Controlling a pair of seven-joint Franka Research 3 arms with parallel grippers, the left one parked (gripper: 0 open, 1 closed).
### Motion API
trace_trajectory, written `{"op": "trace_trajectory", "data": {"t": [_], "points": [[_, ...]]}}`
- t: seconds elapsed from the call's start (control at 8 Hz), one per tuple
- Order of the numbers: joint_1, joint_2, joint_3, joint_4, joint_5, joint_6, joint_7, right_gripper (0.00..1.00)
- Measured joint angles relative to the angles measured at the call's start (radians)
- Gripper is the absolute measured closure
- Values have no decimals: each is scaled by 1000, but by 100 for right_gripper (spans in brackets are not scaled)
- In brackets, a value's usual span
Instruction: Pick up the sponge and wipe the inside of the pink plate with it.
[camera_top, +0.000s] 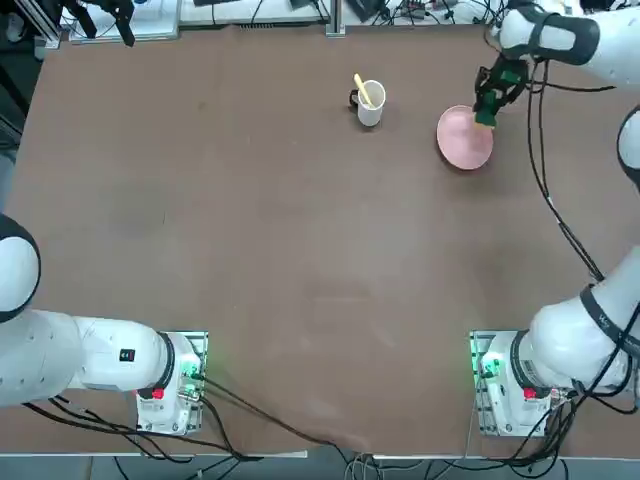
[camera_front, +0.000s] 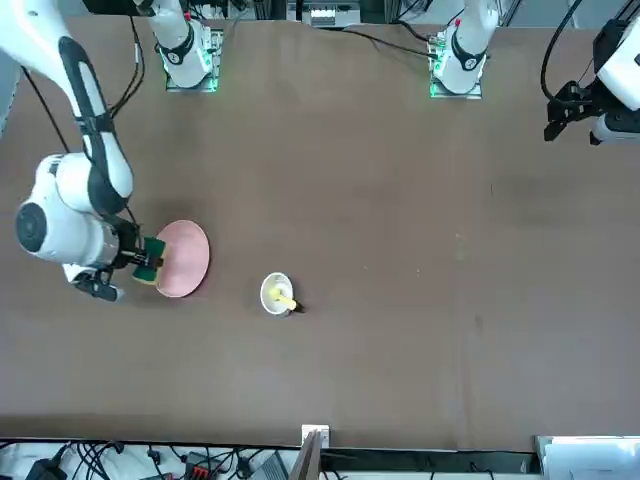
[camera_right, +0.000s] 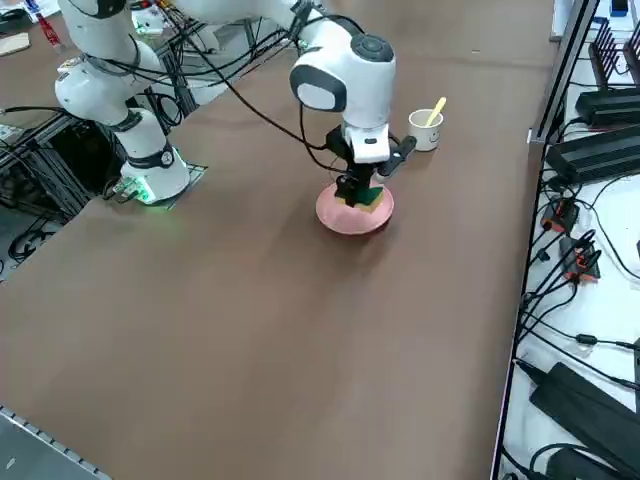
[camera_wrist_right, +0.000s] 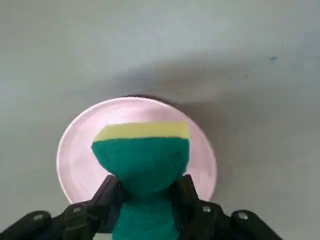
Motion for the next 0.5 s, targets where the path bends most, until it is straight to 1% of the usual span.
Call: {"op": "trace_trajectory", "data": {"t": [0.25, 0.5], "points": [[31, 21, 0, -5, 0, 14, 51, 44], [33, 28, 0, -16, 0, 35, 56, 44]]}}
